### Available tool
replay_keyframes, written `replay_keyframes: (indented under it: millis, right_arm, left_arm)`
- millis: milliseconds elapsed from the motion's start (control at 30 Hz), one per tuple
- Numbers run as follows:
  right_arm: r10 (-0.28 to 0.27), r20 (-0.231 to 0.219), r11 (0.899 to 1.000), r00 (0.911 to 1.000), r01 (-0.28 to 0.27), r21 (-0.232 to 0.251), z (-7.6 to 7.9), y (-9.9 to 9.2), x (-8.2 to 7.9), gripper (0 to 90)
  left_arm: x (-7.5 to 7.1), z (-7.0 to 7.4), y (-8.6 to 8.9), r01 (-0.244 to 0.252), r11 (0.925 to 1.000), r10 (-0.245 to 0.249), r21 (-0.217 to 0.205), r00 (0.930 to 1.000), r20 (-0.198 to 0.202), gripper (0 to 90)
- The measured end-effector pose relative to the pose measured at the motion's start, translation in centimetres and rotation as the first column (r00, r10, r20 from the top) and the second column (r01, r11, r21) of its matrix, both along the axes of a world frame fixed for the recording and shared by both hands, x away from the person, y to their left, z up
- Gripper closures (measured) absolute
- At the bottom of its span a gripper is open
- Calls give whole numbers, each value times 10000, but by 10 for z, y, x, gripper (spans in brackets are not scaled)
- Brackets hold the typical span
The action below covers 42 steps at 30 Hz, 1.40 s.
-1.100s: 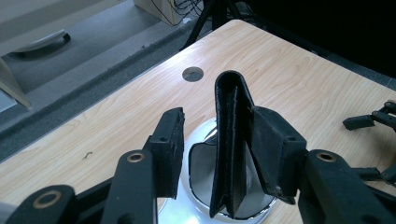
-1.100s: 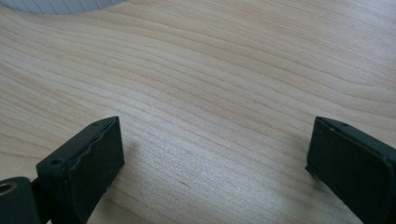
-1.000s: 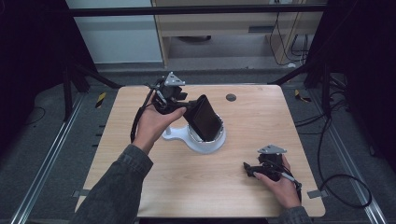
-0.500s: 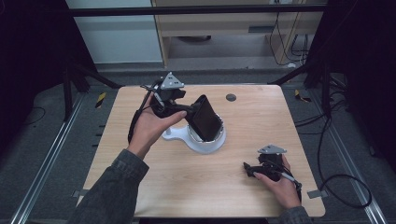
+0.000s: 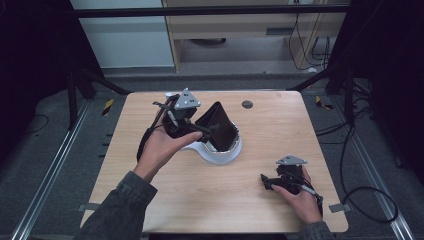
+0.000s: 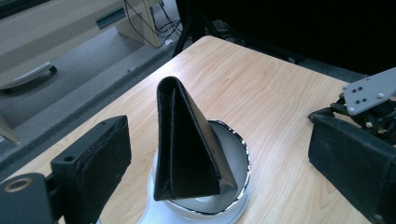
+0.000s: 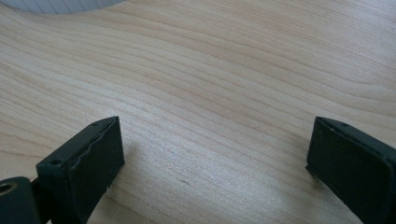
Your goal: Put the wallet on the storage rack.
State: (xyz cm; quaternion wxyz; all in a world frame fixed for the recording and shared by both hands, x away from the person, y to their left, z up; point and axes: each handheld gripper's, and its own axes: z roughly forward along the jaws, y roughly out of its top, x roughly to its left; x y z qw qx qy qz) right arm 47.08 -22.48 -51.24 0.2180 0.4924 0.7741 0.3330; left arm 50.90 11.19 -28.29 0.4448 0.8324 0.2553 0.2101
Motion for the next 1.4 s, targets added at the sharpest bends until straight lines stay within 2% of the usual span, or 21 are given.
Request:
replay_keyframes:
  millis: [100, 233, 333, 567, 733, 833, 1033, 1100, 1400]
  right_arm:
    - [-2, -9, 10000, 10000, 2, 23, 0, 0, 0, 39]
    - [-4, -10, 10000, 10000, 4, 27, 0, 0, 0, 39]
    - [-9, -12, 10000, 10000, 9, 24, 0, 0, 0, 39]
    - [-41, -32, 10000, 10000, 41, 50, 0, 0, -1, 39]
    - [-43, -29, 10000, 10000, 43, 53, 0, 0, -1, 39]
    - [-51, -31, 10000, 10000, 51, 53, 0, 0, -1, 39]
    - [-45, -13, 10000, 10000, 45, 32, 0, 0, -1, 39]
    - [-44, -20, 10000, 10000, 44, 36, 0, 0, -1, 39]
    - [-52, -3, 10000, 10000, 52, 17, 0, 0, -1, 39]
  left_arm:
    - [-5, 0, 2, -57, 9999, 59, -151, 9999, 127, 48]
    - [-11, -2, 3, -23, 9999, 26, -146, 9998, 201, 45]
    - [-21, -8, 8, -49, 9998, 53, -182, 9998, 197, 44]
    - [-32, -19, 17, -18, 9997, 22, -240, 9998, 181, 38]
    - [-41, -34, 23, 81, 9998, -82, -179, 10000, -17, 38]
    - [-43, -40, 24, 66, 9999, -66, -117, 10000, -10, 37]
    - [-48, -61, 31, 49, 10000, -50, -45, 9996, -286, 37]
    - [-49, -65, 32, 80, 10000, -79, 28, 9994, -337, 37]
    - [-55, -99, 39, 206, 9996, -190, 190, 9964, -830, 37]
